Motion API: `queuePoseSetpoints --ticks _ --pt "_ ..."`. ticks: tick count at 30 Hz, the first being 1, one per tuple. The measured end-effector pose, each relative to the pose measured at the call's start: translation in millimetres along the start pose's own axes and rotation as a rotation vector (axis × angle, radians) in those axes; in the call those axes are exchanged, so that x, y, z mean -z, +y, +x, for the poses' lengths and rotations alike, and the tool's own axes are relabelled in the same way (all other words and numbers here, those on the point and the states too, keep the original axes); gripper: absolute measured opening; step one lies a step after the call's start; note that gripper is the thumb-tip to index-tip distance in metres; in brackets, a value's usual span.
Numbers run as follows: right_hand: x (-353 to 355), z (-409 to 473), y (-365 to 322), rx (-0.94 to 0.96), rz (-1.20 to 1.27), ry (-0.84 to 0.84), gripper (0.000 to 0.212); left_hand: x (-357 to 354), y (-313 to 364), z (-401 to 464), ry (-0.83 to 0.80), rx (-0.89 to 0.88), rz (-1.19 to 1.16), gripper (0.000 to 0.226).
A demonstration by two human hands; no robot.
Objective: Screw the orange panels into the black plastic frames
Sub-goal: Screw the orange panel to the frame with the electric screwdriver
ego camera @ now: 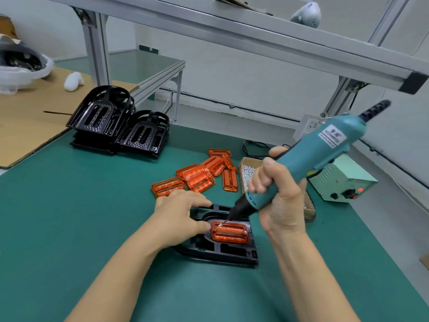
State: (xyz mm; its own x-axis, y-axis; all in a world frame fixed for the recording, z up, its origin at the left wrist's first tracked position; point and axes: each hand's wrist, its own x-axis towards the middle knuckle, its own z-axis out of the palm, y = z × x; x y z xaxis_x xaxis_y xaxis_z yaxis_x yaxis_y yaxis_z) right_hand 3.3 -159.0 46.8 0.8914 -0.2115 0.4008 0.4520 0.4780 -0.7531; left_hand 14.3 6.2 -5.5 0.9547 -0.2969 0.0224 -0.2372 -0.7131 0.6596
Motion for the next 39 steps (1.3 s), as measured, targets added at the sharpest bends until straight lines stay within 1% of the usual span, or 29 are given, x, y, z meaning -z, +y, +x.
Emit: queuePoseSetpoints --ticks 6,17,25,28,32,36,39 --pt "-5.9 5.1 11.6 -0.044 -0.065 -0.062 0.017 -2.3 -3.5 2.6 -0.069 0.033 -0.104 0.05" --pt "-9.6 9.0 18.0 -0.066 -0.167 -0.135 0.017 -3.7 -4.8 4.1 -0.072 0.022 -0.09 0.049" --pt "-18.8 19.0 26.3 -0.141 -0.285 -0.356 0.016 -6.3 -9.1 6.6 -0.082 0.037 -0.169 0.047" --pt "-19.8 18.3 28.1 -0.144 -0.296 -0.406 0.016 -6.7 -10.0 6.6 -0.087 0.035 -0.184 0.048" --pt "-12.9 13.5 26.8 -0.094 -0.295 -0.361 0.017 -7.4 -8.4 5.7 -0.068 0.026 -0.2 0.044" --pt "-9.9 11.7 23.8 -0.049 -0.308 -0.363 0.016 -6.6 -6.8 3.9 -0.054 0.01 -0.22 0.04" --pt "-7.3 12.8 25.2 -0.028 -0.254 -0.288 0.018 -6.4 -6.0 3.4 -0.047 0.001 -0.21 0.04"
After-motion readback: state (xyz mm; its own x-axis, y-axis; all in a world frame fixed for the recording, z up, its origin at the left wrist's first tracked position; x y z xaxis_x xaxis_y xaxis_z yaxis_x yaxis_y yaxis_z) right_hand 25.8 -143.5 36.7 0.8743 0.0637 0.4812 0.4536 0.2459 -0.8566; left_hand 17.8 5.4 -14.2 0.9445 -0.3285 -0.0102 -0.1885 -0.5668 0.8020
